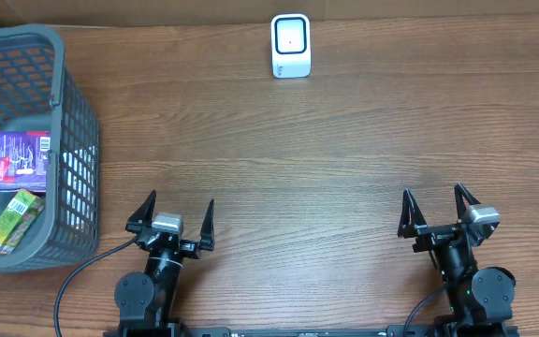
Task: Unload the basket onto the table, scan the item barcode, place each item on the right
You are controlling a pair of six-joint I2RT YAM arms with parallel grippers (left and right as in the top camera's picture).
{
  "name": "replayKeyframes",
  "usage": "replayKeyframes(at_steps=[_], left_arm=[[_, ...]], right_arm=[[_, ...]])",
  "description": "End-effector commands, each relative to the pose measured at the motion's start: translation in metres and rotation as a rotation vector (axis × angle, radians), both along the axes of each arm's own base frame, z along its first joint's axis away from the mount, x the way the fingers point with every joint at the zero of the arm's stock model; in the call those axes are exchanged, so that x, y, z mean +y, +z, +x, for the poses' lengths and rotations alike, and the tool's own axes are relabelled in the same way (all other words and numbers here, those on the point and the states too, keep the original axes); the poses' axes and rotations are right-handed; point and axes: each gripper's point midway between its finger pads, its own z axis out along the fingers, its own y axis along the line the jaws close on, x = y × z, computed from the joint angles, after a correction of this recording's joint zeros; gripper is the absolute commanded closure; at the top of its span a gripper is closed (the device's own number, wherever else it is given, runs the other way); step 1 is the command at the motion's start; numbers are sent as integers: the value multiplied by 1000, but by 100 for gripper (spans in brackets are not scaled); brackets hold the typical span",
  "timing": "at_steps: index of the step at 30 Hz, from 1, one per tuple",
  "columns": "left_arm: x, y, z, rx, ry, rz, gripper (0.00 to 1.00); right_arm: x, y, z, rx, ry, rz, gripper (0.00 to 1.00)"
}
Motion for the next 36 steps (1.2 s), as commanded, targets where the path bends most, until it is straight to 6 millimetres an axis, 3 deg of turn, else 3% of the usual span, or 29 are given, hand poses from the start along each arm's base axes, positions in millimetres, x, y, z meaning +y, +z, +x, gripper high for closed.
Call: replayKeyframes(at_steps=[1,11,19,23,31,36], left_arm=[[2,29,-4,-49,12,-97,0],[2,95,-17,-64,13,-105,0],[-11,156,-2,7,-57,-134,0],[-20,182,9,89,-112,-142,0],[-20,231,29,269,-103,-141,0],[-20,266,40,379,-99,-134,0]], right_arm=[[1,39,-8,-93,10,-21,0],[0,75,-22,-73,12,-46,0],[-1,126,-32,-33,14,-51,0],[0,140,-26,41,16,-67,0],[3,156,-7,236,27,-89,0],[19,164,4,368,126,-148,0]])
